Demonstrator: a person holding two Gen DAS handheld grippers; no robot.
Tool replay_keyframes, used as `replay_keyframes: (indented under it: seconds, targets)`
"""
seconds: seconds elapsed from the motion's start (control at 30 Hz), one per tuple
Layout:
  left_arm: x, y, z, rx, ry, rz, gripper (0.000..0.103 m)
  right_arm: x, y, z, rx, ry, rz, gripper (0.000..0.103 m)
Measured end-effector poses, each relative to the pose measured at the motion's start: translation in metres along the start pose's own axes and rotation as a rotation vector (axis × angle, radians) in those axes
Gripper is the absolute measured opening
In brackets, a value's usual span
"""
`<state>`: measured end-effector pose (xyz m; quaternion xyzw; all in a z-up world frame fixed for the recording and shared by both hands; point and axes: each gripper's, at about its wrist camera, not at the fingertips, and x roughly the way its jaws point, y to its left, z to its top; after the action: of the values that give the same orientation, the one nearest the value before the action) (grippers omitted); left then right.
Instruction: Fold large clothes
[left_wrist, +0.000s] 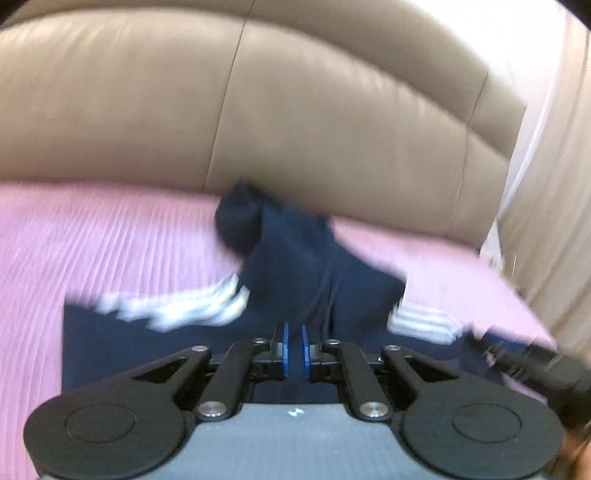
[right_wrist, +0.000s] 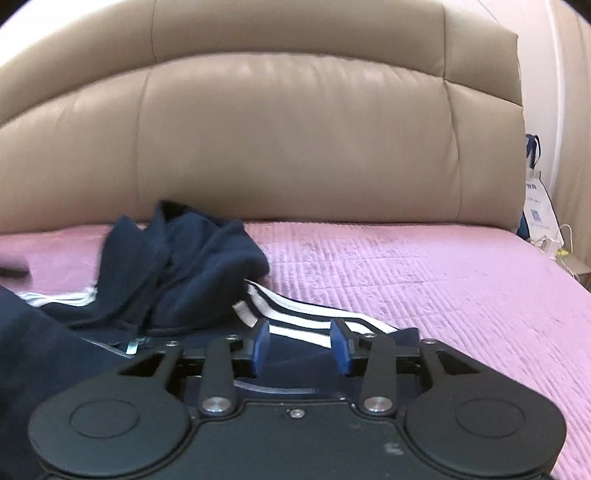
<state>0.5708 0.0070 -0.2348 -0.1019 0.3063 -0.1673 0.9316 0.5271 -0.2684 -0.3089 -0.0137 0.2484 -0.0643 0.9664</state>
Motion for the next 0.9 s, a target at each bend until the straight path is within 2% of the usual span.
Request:
replay_keyframes:
  seconds: [0.07, 0.13, 0.2, 0.27, 0.4, 0.53, 0.63, 0.77, 0.83, 0.9]
  targets:
    - [0.02, 0.0, 0.022, -0.008, -0.02, 0.005, 0.011, 0.019, -0.005, -0.021, 0.036, 0.054, 0.035, 0.046]
    - [0.04, 0.003, 0.039, -0.035, -0.037, 0.01, 0.015, 0.015, -0.005, -0.036, 0.035, 0.012, 0.027, 0.046]
    - [0.062, 0.008, 0.056, -0.067, -0.048, 0.022, 0.029, 0.014, 0.002, -0.041, 0.011, -0.006, 0.012, 0.048]
    - [0.084, 0.014, 0.071, -0.096, -0.057, 0.045, 0.039, 0.012, 0.002, -0.043, 0.014, -0.015, 0.016, 0.049]
    - [0.13, 0.028, 0.098, -0.166, -0.061, 0.054, 0.049, 0.013, -0.004, -0.043, 0.042, -0.026, 0.042, 0.051]
    - [0.182, 0.029, 0.124, -0.101, -0.034, 0.114, 0.056, 0.015, -0.011, -0.042, 0.061, -0.036, 0.061, 0.053]
    - [0.215, 0.038, 0.137, -0.118, -0.002, 0.152, 0.066, 0.016, -0.01, -0.042, 0.066, -0.04, 0.067, 0.054]
    - [0.261, 0.056, 0.143, -0.162, 0.074, 0.187, 0.066, 0.017, -0.011, -0.043, 0.073, -0.046, 0.075, 0.055]
    - [0.281, 0.063, 0.14, -0.166, 0.132, 0.22, 0.062, 0.016, -0.012, -0.043, 0.083, -0.05, 0.083, 0.055]
    - [0.297, 0.065, 0.138, -0.139, 0.176, 0.251, 0.041, 0.015, -0.013, -0.044, 0.086, -0.053, 0.084, 0.055]
